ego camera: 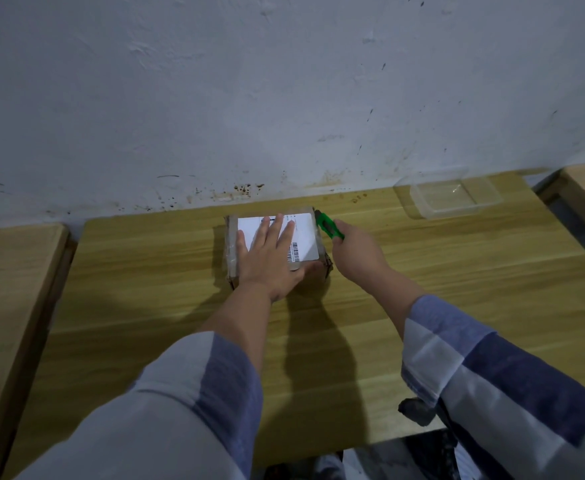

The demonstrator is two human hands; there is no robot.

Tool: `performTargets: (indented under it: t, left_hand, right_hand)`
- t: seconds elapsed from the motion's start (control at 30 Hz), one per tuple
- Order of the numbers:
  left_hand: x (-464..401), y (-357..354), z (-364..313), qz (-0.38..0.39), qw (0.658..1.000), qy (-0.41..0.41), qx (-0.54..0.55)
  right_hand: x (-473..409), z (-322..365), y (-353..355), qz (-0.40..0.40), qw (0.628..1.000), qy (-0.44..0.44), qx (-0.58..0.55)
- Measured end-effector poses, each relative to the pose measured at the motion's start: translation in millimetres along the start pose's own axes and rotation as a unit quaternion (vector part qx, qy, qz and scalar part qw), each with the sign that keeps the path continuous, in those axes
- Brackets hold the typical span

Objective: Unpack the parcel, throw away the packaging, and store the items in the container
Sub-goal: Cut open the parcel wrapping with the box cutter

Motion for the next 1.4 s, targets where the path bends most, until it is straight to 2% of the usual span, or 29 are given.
performTargets:
  t: [0.17, 0.37, 0.83, 1.03, 1.27, 1.4]
  left_hand:
    - [-2, -1, 1, -0.001, 1.000, 0.000, -0.001]
    - [-2, -2, 0, 0.001, 1.000, 0.002, -0.012]
    - [3, 1, -3, 0.010, 1.000, 0.006, 0.012]
    - [4, 3, -2, 0.015, 1.000, 0.004, 0.026]
    - [2, 14, -3, 0.048, 0.996, 0.017, 0.074]
    - [-14, 22, 3, 0.004, 0.999, -0.008, 0.050]
  right_hand:
    - [0, 6, 5, 0.027, 0.999, 0.009, 0.029]
    - [17, 0, 18, 0.059, 0.998, -0.002, 0.006]
    - [73, -23, 13, 0.042, 0.999, -0.008, 0.014]
    - [79, -30, 17, -0.071, 0.993, -0.046, -0.088]
    - [47, -30, -16, -0.039, 0.981, -0.100, -0.160]
    - [35, -23, -40, -0.046, 0.967, -0.134, -0.213]
Point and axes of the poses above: each hand's wrist, its own x-axis away from the middle knuckle, its own y-axis out of the back of the hand, z = x × y, the point moved 1 cm from there along -x, towards the middle knuckle, and after that the axes turned 4 degrees about -z, right-handed, at the moved point
